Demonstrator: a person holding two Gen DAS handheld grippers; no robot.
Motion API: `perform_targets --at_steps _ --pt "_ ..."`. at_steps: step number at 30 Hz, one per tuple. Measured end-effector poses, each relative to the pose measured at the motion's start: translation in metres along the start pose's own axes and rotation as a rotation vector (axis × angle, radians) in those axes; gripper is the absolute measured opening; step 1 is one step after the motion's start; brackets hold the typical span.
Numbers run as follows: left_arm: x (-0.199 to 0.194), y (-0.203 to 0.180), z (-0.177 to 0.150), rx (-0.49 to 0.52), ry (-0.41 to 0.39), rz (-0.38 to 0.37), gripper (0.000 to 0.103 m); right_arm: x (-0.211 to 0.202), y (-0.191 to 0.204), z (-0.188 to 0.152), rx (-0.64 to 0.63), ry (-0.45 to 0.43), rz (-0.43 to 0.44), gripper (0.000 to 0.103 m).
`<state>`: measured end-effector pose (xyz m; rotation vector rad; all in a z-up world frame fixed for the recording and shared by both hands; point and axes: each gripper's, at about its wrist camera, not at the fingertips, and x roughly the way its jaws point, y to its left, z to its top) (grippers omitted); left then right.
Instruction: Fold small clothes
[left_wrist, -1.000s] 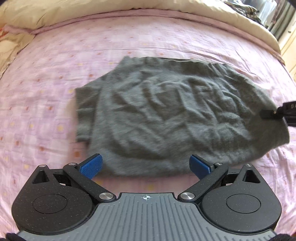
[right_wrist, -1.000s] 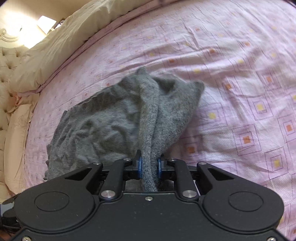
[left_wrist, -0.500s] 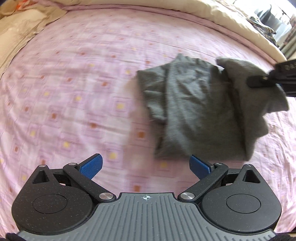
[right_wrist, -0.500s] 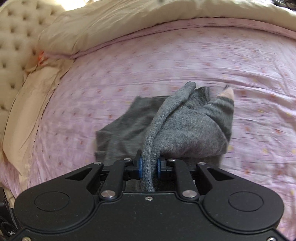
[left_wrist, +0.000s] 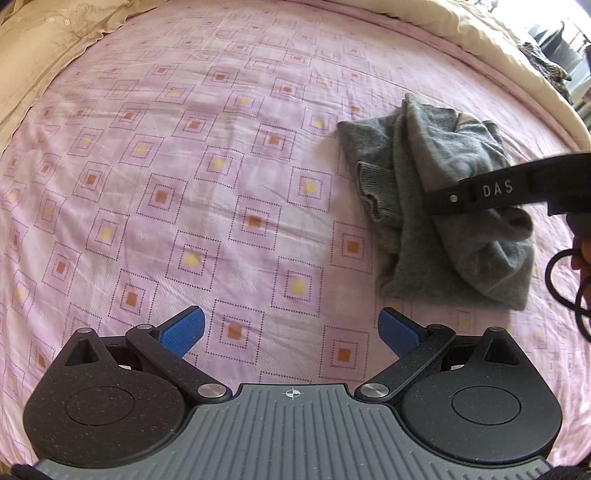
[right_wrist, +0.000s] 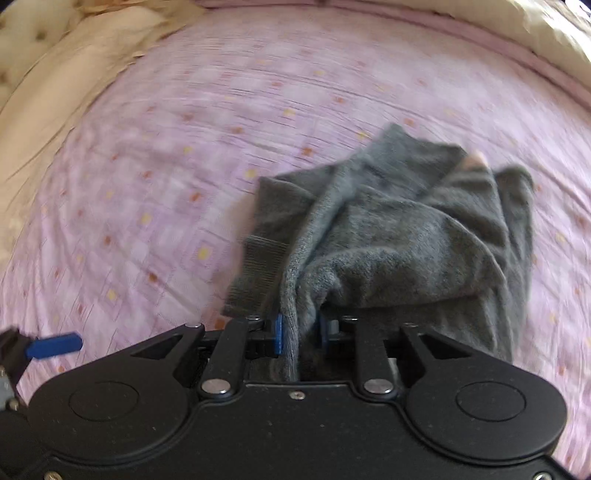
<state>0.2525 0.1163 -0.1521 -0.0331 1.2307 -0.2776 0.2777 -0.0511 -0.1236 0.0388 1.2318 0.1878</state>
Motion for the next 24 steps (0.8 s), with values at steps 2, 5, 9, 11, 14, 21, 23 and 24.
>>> perform_targets --at_steps 2,5,9,11,14,21,23,24 --pt "-0.001 -0.002 0.002 0.008 -0.002 -0.004 0.101 -0.01 -0.001 -0.004 -0.026 -0.051 0.078 0.038" --pt "-0.003 -0.006 0.007 0.019 -0.007 -0.016 0.101 -0.029 -0.012 -0.013 0.015 -0.141 0.178 0.037" --pt "-0.011 -0.019 0.022 0.039 -0.04 -0.045 0.101 -0.052 -0.043 -0.029 0.112 -0.215 0.15 0.038" --pt "-0.016 -0.031 0.032 0.06 -0.068 -0.065 0.101 -0.063 -0.064 -0.039 0.177 -0.249 0.125 0.038" --pt "-0.022 -0.055 0.048 0.12 -0.113 -0.094 0.101 -0.074 -0.093 -0.057 0.273 -0.282 0.076 0.038" --pt "0.0 -0.124 0.074 0.257 -0.149 -0.15 0.101 -0.075 -0.14 -0.085 0.404 -0.257 0.018 0.038" --pt "0.015 -0.138 0.08 0.278 -0.137 -0.149 0.101 -0.073 -0.145 -0.088 0.415 -0.251 0.019 0.038" --pt "0.023 -0.143 0.082 0.286 -0.13 -0.146 0.101 -0.073 -0.148 -0.091 0.419 -0.248 0.02 0.038"
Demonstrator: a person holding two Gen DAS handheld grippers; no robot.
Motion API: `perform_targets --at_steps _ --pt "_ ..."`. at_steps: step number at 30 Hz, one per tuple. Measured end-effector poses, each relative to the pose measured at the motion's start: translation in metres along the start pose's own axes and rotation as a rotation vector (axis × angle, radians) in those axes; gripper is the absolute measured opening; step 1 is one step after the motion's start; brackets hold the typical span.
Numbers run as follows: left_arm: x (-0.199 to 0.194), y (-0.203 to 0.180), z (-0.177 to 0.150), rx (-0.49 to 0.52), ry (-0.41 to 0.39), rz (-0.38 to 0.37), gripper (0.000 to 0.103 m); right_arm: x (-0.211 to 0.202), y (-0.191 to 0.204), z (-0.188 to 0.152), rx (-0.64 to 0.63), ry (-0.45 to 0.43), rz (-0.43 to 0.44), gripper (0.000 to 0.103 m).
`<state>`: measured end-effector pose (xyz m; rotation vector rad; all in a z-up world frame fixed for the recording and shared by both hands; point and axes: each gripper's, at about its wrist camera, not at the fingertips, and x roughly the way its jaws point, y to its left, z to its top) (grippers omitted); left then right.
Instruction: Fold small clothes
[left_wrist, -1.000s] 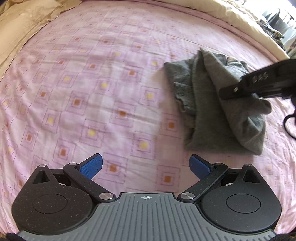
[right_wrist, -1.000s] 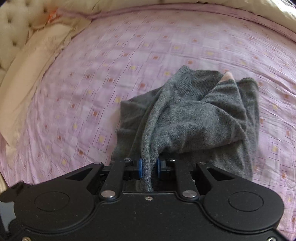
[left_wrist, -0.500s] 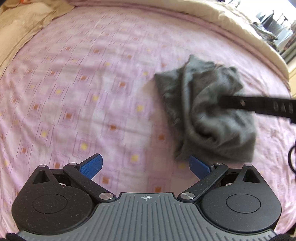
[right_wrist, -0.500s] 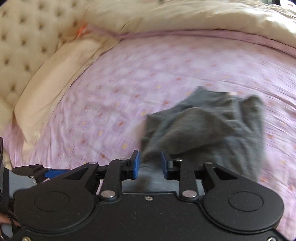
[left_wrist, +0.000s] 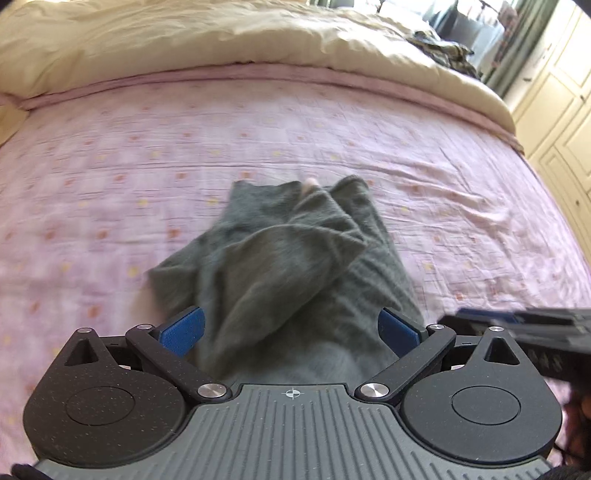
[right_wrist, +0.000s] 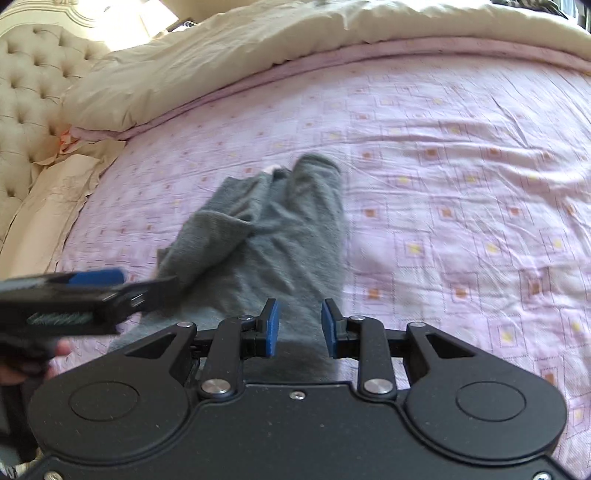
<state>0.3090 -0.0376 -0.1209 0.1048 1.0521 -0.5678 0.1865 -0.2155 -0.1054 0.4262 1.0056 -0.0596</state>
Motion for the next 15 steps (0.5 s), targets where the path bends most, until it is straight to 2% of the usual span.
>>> perform_targets --at_steps 3,6,10,12,13,15 --pt "0.023 -0.001 0.008 0.018 0.013 0.024 0.101 0.004 -0.004 0.0 0.002 0.009 0.002 0.038" --pt "0.04 0.016 0.02 0.018 0.008 0.12 0.101 0.007 -0.006 -0.003 -0.008 0.019 0.003 0.038" --pt "0.053 0.075 0.037 -0.119 0.04 0.267 0.101 0.007 -0.003 -0.004 -0.046 0.024 0.008 0.038" --pt "0.05 0.103 0.04 -0.169 0.056 0.343 0.101 0.006 -0.002 -0.006 -0.061 0.02 0.018 0.047" --pt "0.046 0.114 0.039 -0.179 0.061 0.367 0.101 0.005 -0.002 -0.007 -0.064 0.019 0.023 0.047" --pt "0.032 0.129 0.032 -0.189 0.058 0.363 0.101 0.006 -0.002 -0.01 -0.068 0.023 0.029 0.047"
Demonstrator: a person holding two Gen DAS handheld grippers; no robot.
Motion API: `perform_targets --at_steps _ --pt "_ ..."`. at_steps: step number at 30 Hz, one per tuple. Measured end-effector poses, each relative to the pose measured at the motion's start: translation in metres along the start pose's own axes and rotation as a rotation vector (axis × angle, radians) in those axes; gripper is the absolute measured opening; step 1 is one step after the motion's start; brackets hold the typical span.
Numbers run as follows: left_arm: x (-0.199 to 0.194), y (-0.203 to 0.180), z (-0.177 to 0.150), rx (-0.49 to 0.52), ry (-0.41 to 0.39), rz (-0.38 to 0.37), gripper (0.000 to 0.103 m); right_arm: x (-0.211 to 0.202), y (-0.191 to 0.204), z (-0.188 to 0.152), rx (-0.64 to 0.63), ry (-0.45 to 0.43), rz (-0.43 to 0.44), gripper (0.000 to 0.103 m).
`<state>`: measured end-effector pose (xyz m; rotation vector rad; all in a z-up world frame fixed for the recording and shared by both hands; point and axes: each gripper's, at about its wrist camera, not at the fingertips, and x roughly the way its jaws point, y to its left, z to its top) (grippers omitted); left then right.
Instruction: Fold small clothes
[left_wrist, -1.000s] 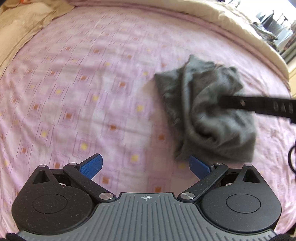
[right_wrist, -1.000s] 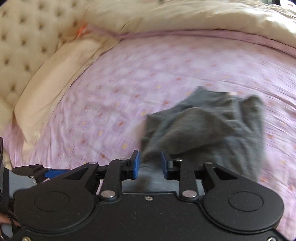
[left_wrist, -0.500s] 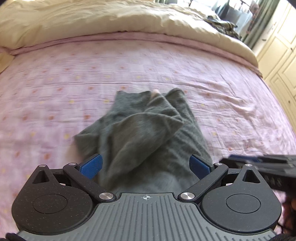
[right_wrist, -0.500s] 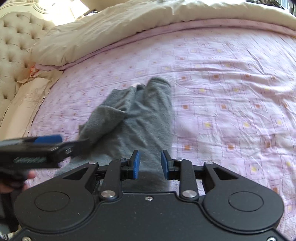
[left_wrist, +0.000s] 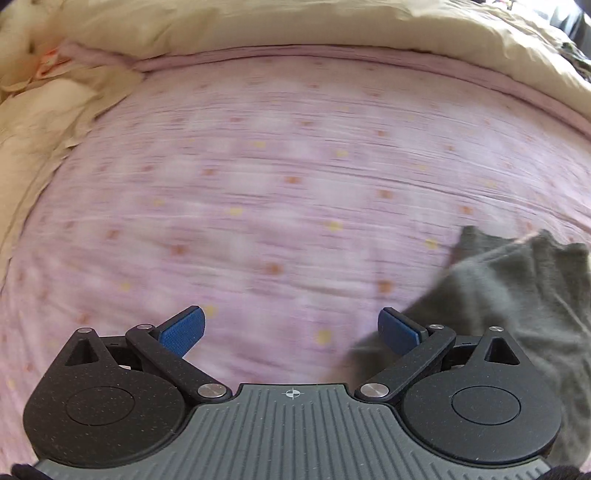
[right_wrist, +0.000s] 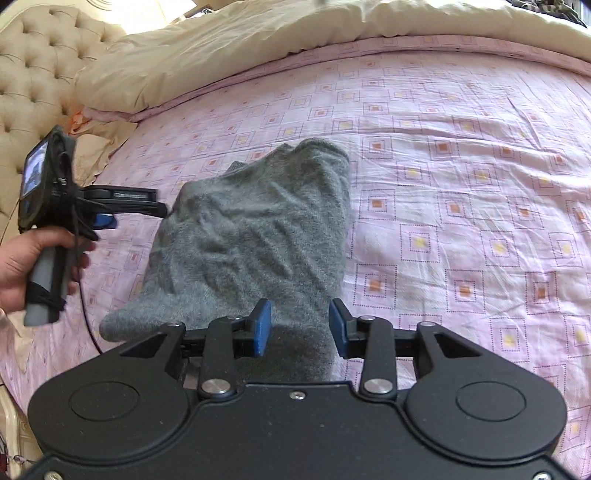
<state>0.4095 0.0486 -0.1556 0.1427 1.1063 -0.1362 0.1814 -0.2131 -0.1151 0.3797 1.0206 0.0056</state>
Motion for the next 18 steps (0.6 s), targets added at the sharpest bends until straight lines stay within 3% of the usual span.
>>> perform_targets --at_steps 5,11,14,18 --pt "-0.043 0.023 -0.042 -0.015 -0.017 -0.162 0.101 0.003 0.001 -0.013 -0.029 0.037 -0.001 0.047" --pt "-0.091 0.013 -0.099 -0.054 -0.052 -0.395 0.101 0.002 0.01 -0.038 -0.119 0.092 -0.021 0.047" --pt "-0.102 -0.013 -0.119 0.054 -0.052 -0.444 0.101 0.001 0.018 -0.05 -0.177 0.108 -0.017 0.047" --pt "-0.104 -0.04 -0.13 0.169 -0.077 -0.444 0.101 0.005 0.03 -0.061 -0.263 0.127 -0.019 0.047"
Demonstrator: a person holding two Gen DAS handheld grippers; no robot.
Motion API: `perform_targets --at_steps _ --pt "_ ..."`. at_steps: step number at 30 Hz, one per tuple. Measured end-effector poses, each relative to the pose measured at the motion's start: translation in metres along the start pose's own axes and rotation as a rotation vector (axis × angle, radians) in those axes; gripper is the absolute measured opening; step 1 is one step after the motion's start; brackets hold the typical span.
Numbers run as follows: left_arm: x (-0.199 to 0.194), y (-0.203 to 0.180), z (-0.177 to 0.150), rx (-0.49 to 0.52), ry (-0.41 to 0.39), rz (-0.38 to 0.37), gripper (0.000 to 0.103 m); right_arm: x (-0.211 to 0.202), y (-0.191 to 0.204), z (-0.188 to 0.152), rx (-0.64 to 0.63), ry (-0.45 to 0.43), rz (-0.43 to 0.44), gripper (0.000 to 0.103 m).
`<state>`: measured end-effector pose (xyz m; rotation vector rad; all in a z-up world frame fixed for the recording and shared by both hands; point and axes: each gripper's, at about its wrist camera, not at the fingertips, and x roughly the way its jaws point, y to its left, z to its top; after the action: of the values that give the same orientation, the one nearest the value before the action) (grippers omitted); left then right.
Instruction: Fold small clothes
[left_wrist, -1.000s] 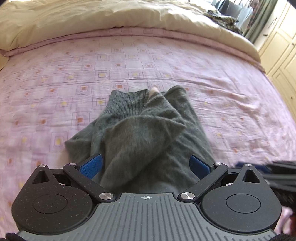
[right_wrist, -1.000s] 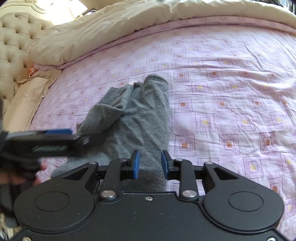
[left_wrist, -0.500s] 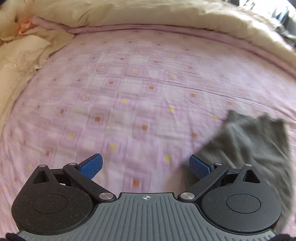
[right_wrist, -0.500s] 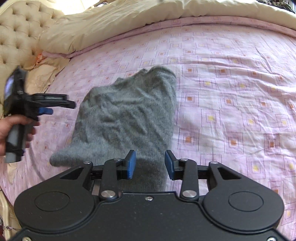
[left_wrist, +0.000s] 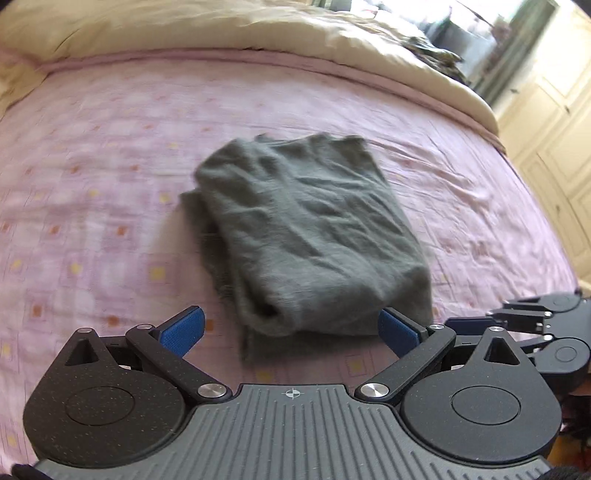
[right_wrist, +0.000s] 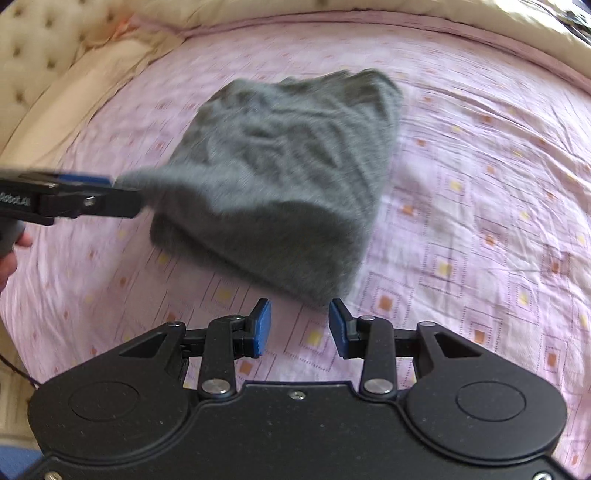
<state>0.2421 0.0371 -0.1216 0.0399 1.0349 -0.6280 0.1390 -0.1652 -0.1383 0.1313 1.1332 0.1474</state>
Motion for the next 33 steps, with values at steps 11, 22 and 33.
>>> perform_targets --at_steps 11,22,33 --pt "0.023 -0.011 0.006 0.061 0.088 0.017 0.049 0.002 0.018 -0.001 -0.097 -0.014 0.0 0.047" --pt "0.018 0.022 0.027 -0.171 0.073 -0.088 0.007 0.014 0.043 0.005 -0.372 -0.057 -0.078 0.047" --pt "0.013 0.027 0.03 -0.203 0.085 -0.153 0.007 0.022 0.043 0.007 -0.624 -0.05 -0.069 0.008"
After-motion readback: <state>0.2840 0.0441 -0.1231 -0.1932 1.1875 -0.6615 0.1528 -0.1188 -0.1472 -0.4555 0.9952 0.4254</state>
